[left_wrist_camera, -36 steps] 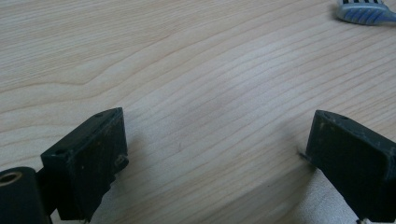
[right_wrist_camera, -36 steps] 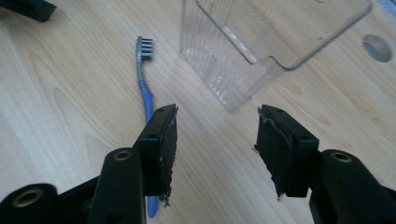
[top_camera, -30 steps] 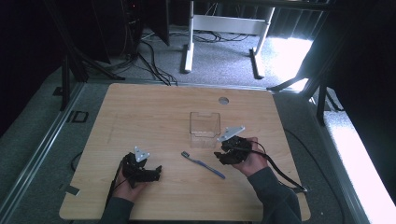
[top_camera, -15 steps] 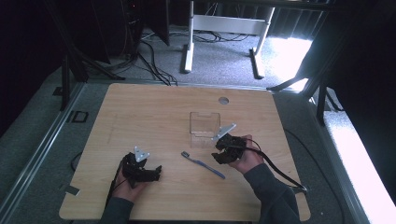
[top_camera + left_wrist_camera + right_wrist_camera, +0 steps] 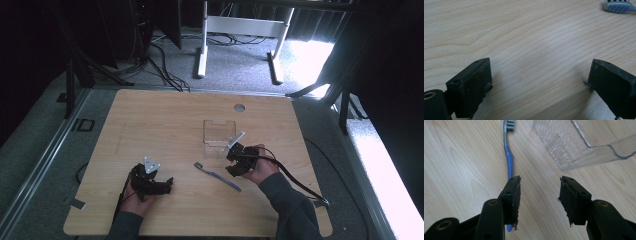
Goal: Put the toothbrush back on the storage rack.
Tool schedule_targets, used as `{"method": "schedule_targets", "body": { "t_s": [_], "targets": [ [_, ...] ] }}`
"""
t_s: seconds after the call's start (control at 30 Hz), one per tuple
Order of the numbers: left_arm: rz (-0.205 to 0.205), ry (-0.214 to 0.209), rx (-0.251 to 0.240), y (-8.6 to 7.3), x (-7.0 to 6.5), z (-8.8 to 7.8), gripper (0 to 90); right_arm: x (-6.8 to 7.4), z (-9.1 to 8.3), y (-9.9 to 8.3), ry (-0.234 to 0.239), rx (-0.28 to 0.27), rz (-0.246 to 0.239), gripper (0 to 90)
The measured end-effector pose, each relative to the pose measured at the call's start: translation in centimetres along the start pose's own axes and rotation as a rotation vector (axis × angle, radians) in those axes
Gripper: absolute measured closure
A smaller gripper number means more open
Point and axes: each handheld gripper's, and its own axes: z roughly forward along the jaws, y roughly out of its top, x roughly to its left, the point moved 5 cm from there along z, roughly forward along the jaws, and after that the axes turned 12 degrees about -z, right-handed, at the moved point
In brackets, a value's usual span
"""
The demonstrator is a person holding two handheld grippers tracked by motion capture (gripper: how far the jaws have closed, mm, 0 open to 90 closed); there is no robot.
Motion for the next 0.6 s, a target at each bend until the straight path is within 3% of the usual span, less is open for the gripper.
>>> {"method": "schedule_targets", "body": {
  "t_s": [0.27, 0.6],
  "targets": [
    [-0.002, 0.000, -0.001, 0.0, 0.0, 0.0, 5.5, 0.0, -0.2, 1.0, 0.016, 0.009, -0.020, 53.0],
    [0.000, 0.000, 0.001, 0.0, 0.0, 0.0, 5.5, 0.5, 0.6, 1.8, 0.049, 0.068, -0.049, 57.6]
  ]
}}
